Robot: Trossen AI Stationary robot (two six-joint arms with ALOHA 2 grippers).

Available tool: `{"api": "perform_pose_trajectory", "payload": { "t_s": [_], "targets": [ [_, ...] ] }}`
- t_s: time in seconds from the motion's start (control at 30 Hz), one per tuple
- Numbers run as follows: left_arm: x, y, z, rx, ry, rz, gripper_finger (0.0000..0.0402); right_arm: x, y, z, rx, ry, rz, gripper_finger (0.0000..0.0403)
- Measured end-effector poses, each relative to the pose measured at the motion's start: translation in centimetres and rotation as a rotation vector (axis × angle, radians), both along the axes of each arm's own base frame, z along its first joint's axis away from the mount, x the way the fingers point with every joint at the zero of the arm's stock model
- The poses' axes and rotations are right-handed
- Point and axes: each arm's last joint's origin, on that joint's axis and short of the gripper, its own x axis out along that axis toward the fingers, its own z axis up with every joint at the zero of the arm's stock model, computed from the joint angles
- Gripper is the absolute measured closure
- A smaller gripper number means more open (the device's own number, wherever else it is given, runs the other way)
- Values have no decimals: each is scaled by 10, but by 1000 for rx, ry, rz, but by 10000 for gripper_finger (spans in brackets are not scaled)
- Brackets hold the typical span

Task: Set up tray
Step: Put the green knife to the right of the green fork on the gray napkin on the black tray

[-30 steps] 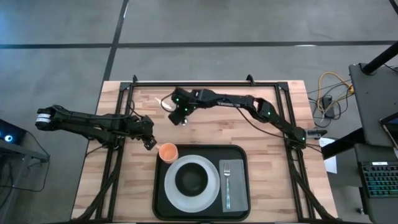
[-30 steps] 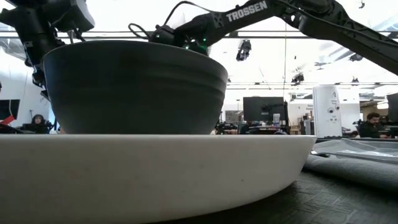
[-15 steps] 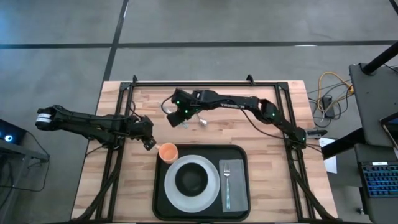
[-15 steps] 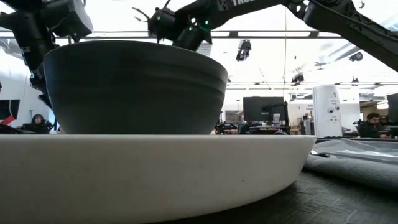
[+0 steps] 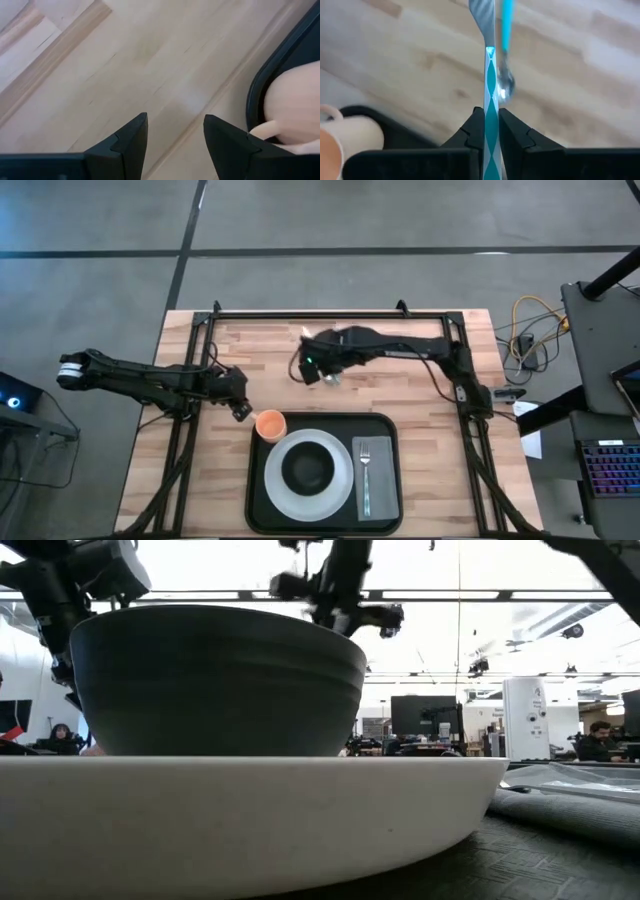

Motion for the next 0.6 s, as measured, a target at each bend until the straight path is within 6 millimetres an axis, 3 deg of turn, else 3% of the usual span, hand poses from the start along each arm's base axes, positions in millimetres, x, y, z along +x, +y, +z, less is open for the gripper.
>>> {"api": "perform_pose_trajectory", "payload": {
  "t_s": [0.27, 0.6],
  "targets": [
    [12, 0, 6, -1, -138, 0, 228, -60, 64, 7, 78, -6, -279, 374],
    [16, -1, 11, -1, -173, -59, 228, -123, 164, -27, 146, -14, -538, 374]
  ]
}}
